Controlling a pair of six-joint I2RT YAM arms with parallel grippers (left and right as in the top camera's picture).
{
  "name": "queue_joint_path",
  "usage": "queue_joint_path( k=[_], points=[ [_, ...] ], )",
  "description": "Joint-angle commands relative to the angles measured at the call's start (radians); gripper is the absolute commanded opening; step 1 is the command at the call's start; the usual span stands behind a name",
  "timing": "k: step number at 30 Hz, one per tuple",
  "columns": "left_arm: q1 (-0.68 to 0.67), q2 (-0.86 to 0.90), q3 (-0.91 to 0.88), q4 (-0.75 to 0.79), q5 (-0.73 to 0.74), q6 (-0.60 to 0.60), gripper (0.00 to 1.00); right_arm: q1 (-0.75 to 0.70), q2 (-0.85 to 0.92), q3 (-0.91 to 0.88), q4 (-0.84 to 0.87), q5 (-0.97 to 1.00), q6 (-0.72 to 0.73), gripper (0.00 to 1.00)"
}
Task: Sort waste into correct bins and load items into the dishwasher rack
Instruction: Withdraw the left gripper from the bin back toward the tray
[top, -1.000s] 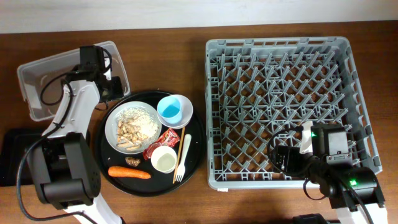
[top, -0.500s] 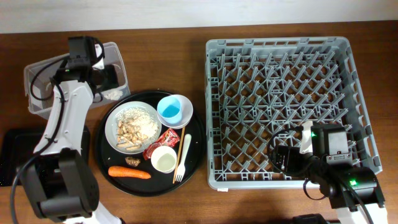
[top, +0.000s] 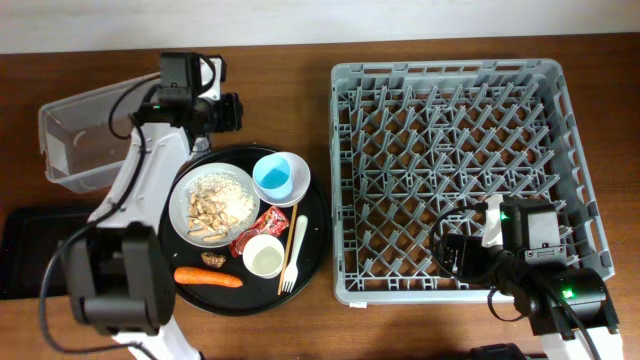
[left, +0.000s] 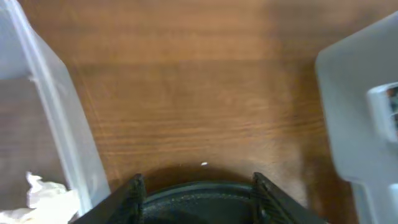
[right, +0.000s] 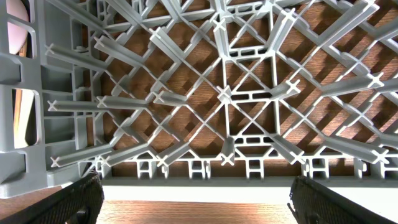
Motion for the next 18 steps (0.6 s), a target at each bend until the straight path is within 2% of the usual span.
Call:
queue_joint_path(
  k=[1,6,9,10,11,18],
  points=[
    [0.006,0.057,0.015,-0.021,-0.021,0.005,0.56,0.005,0.0,0.021,0.0,0.013,0.005,0.99],
    [0.006,0.06,0.016,-0.102,-0.216,0.005,0.54,0.005,0.0,0.021,0.0,0.013,0.005,0.99],
    [0.006,0.06,0.016,-0.169,-0.223,0.005,0.54,0.005,0.0,0.021,0.0,0.014,0.005,0.99],
    [0.01,0.06,0.016,-0.203,-0.236,0.005,0.48,0.005,0.0,0.021,0.0,0.014,0.005,0.99],
    [0.01,0.06,0.016,-0.227,-0.253,0.005,0.47,0.005,0.0,0.021,0.0,0.014,0.005,0.99],
    [0.01,0.044,0.016,-0.313,-0.35,0.005,0.47,0.005,0.0,0.021,0.0,0.014,0.005,0.99]
  ],
)
